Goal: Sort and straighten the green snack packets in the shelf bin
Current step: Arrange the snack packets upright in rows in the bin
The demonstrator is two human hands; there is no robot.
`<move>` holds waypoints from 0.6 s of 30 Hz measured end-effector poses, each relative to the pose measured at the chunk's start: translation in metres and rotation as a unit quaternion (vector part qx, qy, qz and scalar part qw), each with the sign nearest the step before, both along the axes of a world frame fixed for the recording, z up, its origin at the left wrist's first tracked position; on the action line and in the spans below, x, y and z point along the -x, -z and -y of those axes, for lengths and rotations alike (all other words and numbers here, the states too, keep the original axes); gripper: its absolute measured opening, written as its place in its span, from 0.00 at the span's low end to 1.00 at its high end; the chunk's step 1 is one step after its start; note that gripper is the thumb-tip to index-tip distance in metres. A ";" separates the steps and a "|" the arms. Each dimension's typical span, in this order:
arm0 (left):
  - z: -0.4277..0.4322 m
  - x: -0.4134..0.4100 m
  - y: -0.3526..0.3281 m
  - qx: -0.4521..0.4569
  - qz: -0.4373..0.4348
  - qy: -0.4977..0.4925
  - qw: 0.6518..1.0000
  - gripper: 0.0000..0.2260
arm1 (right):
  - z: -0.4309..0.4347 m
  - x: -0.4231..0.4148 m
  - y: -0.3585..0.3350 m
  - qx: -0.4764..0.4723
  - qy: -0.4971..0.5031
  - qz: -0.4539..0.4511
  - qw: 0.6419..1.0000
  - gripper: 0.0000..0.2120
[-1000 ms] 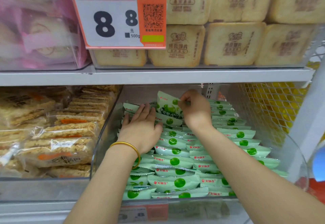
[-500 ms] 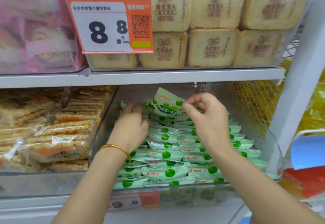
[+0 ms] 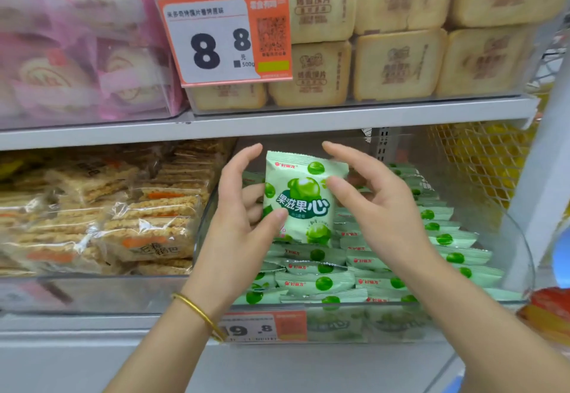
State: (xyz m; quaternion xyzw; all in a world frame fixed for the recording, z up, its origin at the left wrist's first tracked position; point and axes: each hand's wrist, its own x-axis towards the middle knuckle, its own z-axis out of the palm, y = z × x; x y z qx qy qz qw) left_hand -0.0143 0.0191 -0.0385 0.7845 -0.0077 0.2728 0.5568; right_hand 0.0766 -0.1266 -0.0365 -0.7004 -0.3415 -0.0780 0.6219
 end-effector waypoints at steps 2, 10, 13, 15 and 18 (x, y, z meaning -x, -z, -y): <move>-0.001 0.000 0.000 0.030 0.002 0.006 1.000 0.26 | 0.003 0.002 0.003 0.001 -0.041 -0.035 0.999 0.18; 0.000 -0.004 0.000 0.069 -0.051 0.117 0.989 0.29 | 0.002 -0.003 0.006 -0.090 -0.101 -0.164 0.977 0.15; 0.002 -0.007 0.000 0.074 -0.047 0.127 0.988 0.31 | 0.004 -0.005 0.008 -0.087 -0.096 -0.168 0.977 0.15; 0.003 -0.009 0.001 0.074 -0.045 0.136 0.987 0.31 | 0.005 -0.006 0.008 -0.087 -0.095 -0.167 0.977 0.14; 0.003 -0.012 0.002 0.071 -0.044 0.145 0.986 0.32 | 0.008 -0.006 0.008 -0.089 -0.095 -0.168 0.977 0.14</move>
